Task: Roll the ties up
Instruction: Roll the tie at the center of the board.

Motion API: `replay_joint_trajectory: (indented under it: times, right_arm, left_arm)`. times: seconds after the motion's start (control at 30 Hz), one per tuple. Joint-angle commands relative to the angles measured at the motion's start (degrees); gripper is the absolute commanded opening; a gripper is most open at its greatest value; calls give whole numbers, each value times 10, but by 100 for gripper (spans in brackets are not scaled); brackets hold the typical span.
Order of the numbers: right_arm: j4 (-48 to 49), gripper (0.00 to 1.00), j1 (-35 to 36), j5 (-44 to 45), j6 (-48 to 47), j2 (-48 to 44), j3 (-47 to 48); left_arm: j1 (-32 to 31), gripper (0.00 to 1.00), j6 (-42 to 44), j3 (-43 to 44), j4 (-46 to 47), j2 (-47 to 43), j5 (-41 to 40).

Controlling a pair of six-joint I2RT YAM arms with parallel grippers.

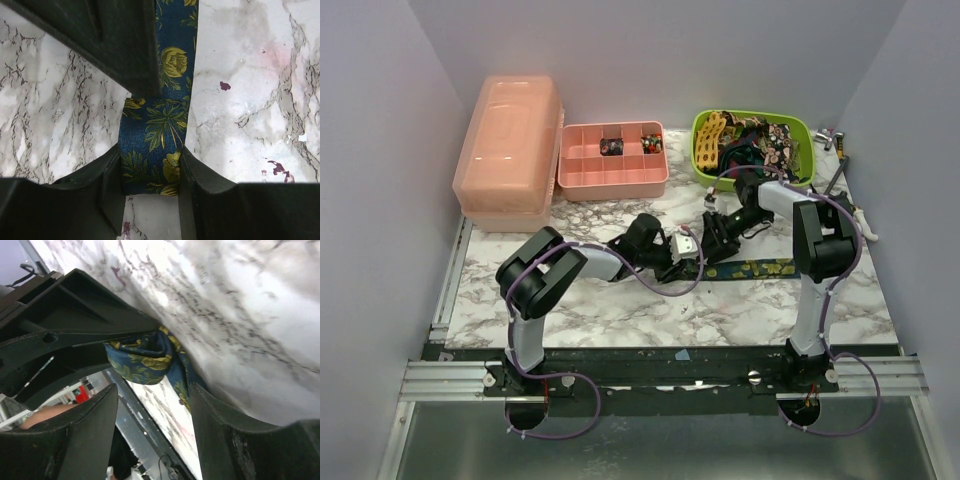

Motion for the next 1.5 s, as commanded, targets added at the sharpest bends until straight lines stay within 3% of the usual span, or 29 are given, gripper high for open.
replay_joint_trajectory:
  times: [0.0,0.23,0.33,0.4,0.43,0.53,0.57,0.77,0.9,1.03,1.13,1.27,1.47]
  right_arm:
    - [6,60,24,-55,34,-5,-31]
    - [20,52,29,-45,51,29,-13]
    - [33,38,29,-26,55,34,-20]
    - [30,18,29,-4,53,43,-20]
    - [19,16,29,12,40,46,-17]
    - [-26,39,11,55,2,38,1]
    - [-34,42,1,73,-10,29,6]
    - [-71,45,-38,192,-82,-20,7]
    - [-102,46,-40,128,-90,-43,35]
    - [-129,45,-22,32,-84,-55,34]
    - [-120,37,-11,14,-75,-49,6]
    - [-72,21,-11,47,-59,-20,-31]
    - [12,14,-19,141,-16,54,-25]
  left_arm:
    - [-16,17,58,4,-120,16,-60]
    - [-25,19,84,18,-151,26,-61]
    - [-24,20,88,31,-167,34,-63]
    - [-25,21,83,37,-173,35,-62]
    - [-25,21,80,39,-175,35,-62]
    - [-23,20,73,43,-182,37,-61]
    - [-22,20,72,43,-183,38,-60]
    - [-14,20,65,45,-188,43,-55]
    - [-14,20,68,50,-197,45,-52]
    - [-13,20,64,53,-202,46,-51]
    - [-13,20,61,55,-205,48,-52]
    - [-7,20,43,57,-205,48,-50]
    - [8,24,27,42,-180,30,11]
